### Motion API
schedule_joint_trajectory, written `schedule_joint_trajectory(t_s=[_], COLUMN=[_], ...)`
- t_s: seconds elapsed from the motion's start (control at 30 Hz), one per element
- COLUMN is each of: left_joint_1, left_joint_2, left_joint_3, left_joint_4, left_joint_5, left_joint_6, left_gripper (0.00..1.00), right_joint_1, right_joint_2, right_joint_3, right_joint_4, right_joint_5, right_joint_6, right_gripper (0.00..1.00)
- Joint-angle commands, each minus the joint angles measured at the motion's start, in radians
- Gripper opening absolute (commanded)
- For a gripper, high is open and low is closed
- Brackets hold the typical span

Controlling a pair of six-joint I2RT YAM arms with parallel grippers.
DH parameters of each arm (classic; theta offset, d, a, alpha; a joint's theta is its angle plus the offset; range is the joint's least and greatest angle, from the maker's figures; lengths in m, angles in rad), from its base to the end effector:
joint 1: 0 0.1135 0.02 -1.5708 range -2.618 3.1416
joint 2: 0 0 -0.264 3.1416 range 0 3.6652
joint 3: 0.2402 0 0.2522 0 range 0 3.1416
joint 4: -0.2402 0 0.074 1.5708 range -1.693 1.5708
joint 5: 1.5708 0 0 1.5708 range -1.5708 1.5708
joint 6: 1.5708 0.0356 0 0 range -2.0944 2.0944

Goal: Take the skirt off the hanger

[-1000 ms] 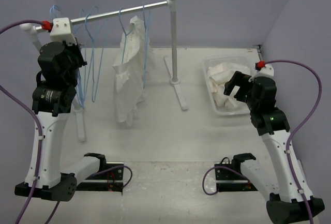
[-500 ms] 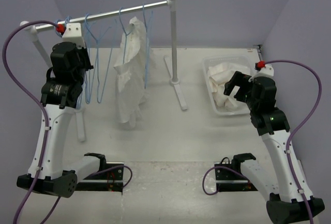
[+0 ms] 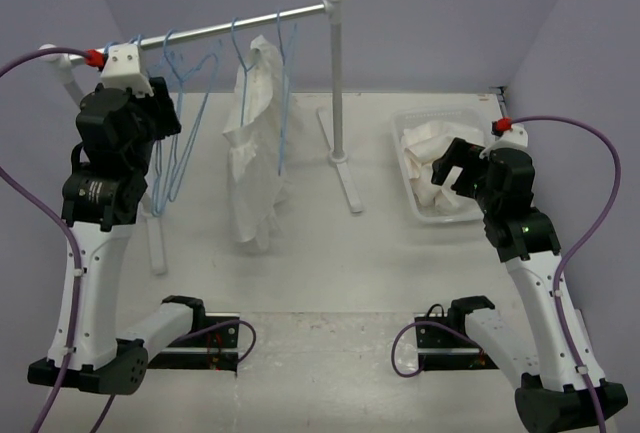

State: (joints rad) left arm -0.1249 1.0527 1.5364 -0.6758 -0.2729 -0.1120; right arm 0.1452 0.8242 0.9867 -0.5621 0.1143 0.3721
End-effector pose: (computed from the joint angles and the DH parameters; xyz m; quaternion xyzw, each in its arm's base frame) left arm 0.1843 -0.0135 0.4892 -0.0816 0.7650 0.0298 0.6381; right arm 0.1722 0.0211 0.3636 0.1256 0.8231 0.0951 0.5456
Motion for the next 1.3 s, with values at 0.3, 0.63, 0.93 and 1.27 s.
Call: schedule_joint_trajectory(t_s=[0.3, 0.63, 0.93, 1.27], left_joint_1=[0.001, 0.001, 0.001, 0.001], left_joint_2=[-0.080, -0.106, -0.059, 0.105], left_joint_3=[0.082, 0.177, 0.281, 0.330], left_joint_4=[-0.071, -0.182, -0.205, -0.065], left_joint_5=[-0.041, -0.075, 0.067, 0.130], left_joint_6=[-0.035, -0.058, -0.069, -0.058], left_gripper=[0.45, 1.00, 1.00, 1.00], right_joint_1=[0.004, 0.004, 0.004, 0.004], right_joint_2=[-0.008, -0.011, -0.020, -0.011], right_joint_3=[0.013, 0.012, 0.009, 0.007], right_joint_4=[0.005, 0.005, 0.005, 0.010], right_joint_5=[-0.015, -0.027, -0.042, -0.056], right_joint_6=[-0.016, -0.016, -0.015, -0.015], right_gripper=[0.99, 0.99, 0.99, 0.99])
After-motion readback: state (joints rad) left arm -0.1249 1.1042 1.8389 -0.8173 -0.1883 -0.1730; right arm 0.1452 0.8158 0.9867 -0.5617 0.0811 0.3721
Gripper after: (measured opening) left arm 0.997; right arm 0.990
